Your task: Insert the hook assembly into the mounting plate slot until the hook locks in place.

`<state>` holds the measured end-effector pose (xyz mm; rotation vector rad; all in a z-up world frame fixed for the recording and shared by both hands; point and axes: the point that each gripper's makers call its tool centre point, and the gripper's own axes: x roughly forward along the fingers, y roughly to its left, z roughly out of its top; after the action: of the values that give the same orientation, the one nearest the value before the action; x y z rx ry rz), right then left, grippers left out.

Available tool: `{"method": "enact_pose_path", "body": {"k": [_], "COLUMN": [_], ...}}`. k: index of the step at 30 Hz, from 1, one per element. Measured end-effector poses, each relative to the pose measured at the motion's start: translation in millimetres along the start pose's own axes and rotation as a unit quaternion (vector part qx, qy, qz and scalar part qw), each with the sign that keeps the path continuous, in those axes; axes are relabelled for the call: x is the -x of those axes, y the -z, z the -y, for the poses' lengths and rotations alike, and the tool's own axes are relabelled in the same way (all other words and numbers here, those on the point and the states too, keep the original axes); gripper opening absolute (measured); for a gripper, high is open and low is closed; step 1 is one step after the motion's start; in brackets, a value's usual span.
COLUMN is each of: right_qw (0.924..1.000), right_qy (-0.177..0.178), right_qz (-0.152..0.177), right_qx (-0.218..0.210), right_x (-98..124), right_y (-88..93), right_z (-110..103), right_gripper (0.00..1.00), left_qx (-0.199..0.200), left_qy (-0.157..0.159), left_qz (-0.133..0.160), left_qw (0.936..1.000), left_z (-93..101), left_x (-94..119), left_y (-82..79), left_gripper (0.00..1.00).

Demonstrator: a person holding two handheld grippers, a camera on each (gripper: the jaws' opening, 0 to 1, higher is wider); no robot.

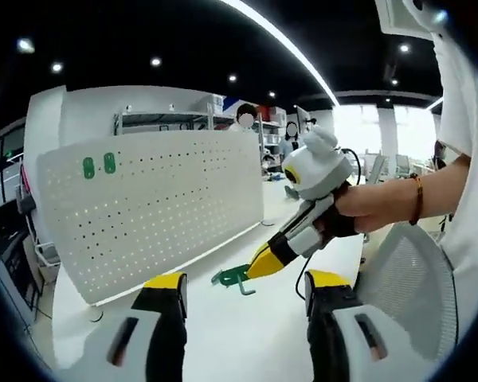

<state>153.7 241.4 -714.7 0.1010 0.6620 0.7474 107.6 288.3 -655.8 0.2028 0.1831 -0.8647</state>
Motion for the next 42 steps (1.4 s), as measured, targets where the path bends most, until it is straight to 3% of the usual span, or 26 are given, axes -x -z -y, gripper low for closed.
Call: {"method": "enact_pose_path", "body": {"k": [9,14,19,28,33,34,37,40,41,42], "right_qw": [0.9997,0.9988,0.9980,0.9969,0.9959,0.9955,0.9946,0.9936,0.9933,0.9926], "right_qy": [-0.004,-0.015,-0.025,-0.032,-0.040,-0.045,-0.053,-0.058,-0.061,-0.064], "right_qz": [-0.010,-0.015,-0.023,-0.028,-0.033,-0.034,-0.040,-0.048,-0.050,-0.050], "right_qx": [-0.023,-0.043,-0.054,-0.067,-0.074,-0.076,-0.080,-0.084,-0.085,-0.090], "right_x": [11,15,17,20,21,21,19,18,18,18], "right_y": [1.9,3.1,5.8,8.6,8.7,8.8,10.0,13.3,14.2,14.4], "right_z": [-8,-12,-17,-21,-24,-26,-29,-32,-33,-35], "right_gripper": [0.01,0.01,0.01,0.01,0.01,0.01,0.01,0.01,0.01,0.01], "left_qx": [-0.050,-0.038,-0.076,-0.104,-0.157,-0.188,-0.213,-0.215,-0.239,-0.245], "left_qy": [0.010,0.018,0.021,0.036,0.039,0.043,0.049,0.047,0.044,0.043], "left_qz": [-0.013,-0.017,-0.033,-0.058,-0.067,-0.076,-0.080,-0.078,-0.084,-0.086], "left_qw": [0.9986,0.9990,0.9964,0.9923,0.9845,0.9782,0.9726,0.9724,0.9662,0.9648], "left_z": [9.0,10.0,12.5,18.0,19.4,20.5,25.0,26.0,24.4,24.6], "left_x": [-4,-6,-9,-14,-15,-15,-16,-16,-16,-17], "left_y": [2.1,3.3,8.0,17.7,22.6,25.5,27.9,27.3,28.1,28.6], "left_gripper": [0.47,0.43,0.37,0.32,0.25,0.25,0.23,0.20,0.19,0.18]}}
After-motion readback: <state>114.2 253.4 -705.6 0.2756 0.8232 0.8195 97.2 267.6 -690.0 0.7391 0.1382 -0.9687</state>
